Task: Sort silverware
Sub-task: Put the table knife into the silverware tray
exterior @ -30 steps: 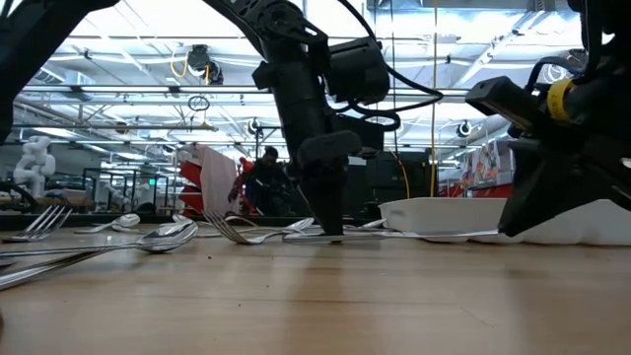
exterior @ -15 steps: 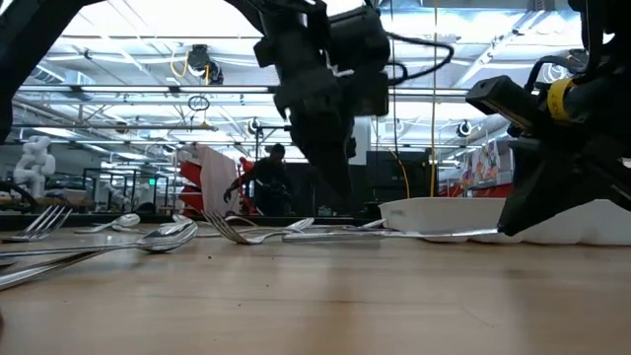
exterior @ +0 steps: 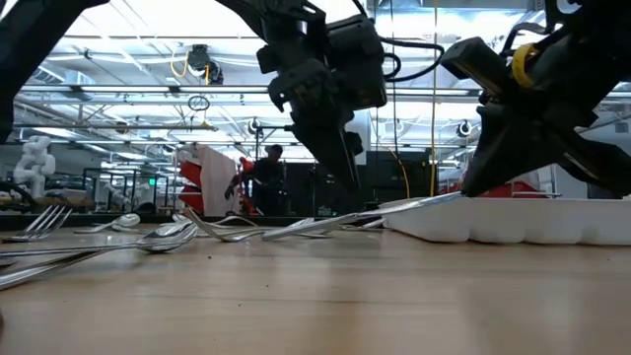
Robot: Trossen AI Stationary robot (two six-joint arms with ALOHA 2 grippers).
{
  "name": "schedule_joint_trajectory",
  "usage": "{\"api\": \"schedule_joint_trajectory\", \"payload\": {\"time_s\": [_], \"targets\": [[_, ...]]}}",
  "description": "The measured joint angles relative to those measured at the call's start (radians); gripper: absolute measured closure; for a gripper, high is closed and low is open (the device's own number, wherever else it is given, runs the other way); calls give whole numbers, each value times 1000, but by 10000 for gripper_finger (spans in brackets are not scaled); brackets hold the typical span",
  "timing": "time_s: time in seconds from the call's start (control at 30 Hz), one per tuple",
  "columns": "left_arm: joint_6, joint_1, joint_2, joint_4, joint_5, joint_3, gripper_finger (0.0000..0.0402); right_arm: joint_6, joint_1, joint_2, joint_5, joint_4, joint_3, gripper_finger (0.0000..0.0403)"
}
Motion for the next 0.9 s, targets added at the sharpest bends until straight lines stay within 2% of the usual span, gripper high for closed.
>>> {"api": "schedule_joint_trajectory", "payload": {"time_s": [0.17,0.33,0.67,0.8,0.9], "targets": [[75,12,0,2,33,0,226,-3,0,0,0,0,0,403],[81,21,14,29,107,2,225,-5,0,0,4,6,0,403],[82,22,96,85,111,2,225,-86,-16,0,9,80,0,403],[83,23,108,98,144,2,226,-121,-32,0,10,71,12,403],[95,22,112,98,147,2,240,-144,-42,0,8,72,18,403]]}}
